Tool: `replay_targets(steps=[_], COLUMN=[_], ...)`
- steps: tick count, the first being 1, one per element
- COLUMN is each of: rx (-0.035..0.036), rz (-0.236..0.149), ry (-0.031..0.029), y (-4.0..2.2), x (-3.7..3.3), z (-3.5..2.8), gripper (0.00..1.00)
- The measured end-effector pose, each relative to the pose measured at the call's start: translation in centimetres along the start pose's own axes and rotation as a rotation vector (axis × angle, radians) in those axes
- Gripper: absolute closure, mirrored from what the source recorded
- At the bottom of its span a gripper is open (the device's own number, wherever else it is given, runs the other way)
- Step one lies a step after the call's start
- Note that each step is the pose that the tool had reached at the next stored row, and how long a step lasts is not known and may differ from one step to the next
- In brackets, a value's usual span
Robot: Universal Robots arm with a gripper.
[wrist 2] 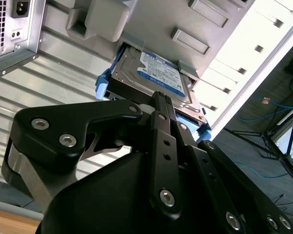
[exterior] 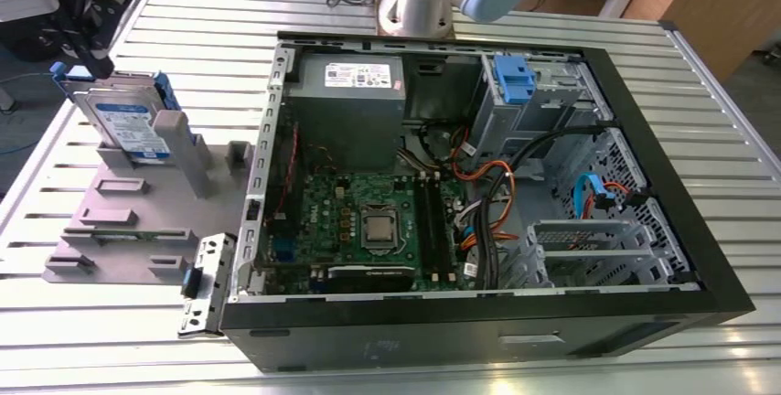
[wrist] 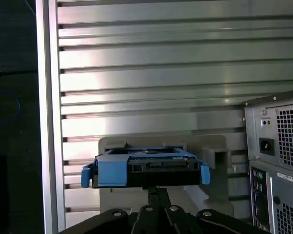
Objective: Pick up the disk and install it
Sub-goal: 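Reach for the disk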
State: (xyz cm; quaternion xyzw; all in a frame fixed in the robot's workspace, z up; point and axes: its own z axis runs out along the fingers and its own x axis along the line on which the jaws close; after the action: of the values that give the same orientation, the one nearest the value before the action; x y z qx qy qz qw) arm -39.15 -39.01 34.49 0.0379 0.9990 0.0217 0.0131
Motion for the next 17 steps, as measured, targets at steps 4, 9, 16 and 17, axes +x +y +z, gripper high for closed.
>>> replay_targets(steps=[4, 9, 16, 17], rx=[-0.0002, 0.0000, -0.0002, -0.0002], rz=[0.000, 0.000, 0.000, 0.000], ry=[-0.0003, 0.0000, -0.0003, -0.0002], y=[0.34, 0.43, 0.43, 0.42], x=[0.15, 0.33, 0.43, 0.43], z=[0.22, 0.55, 0.73, 0.78], gripper=[0.89, 0.89, 0.89, 0.89])
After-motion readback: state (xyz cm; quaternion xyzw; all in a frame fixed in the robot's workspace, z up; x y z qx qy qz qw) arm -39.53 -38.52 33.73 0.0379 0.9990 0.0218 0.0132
